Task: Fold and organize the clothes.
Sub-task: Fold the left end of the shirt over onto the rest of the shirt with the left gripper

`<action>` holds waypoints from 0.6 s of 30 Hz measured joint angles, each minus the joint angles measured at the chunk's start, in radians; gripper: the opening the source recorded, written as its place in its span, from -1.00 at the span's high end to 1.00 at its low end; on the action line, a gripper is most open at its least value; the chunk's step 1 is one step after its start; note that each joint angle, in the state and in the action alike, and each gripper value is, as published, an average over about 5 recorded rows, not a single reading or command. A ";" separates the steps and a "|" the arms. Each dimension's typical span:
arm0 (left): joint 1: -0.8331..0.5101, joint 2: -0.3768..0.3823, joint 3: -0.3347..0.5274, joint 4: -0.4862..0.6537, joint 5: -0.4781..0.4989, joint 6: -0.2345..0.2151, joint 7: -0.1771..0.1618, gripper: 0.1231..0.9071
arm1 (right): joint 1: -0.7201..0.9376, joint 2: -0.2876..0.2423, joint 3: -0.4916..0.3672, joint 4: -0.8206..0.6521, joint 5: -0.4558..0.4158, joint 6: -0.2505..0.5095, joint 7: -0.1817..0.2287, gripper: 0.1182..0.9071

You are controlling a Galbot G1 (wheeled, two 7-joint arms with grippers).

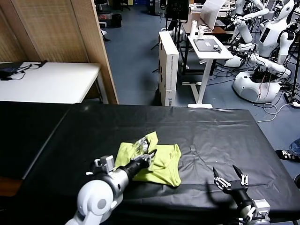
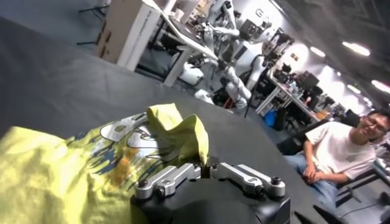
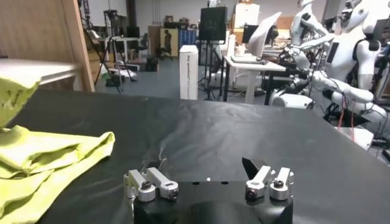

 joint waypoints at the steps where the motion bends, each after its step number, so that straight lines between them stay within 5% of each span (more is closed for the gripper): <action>1: 0.001 -0.005 0.005 0.001 0.001 0.000 0.000 0.86 | 0.001 0.000 0.000 -0.002 -0.001 0.000 0.000 -1.00; 18: 0.004 -0.067 0.038 0.075 0.049 -0.015 0.022 0.86 | -0.003 0.004 -0.005 0.001 -0.008 -0.001 0.000 -1.00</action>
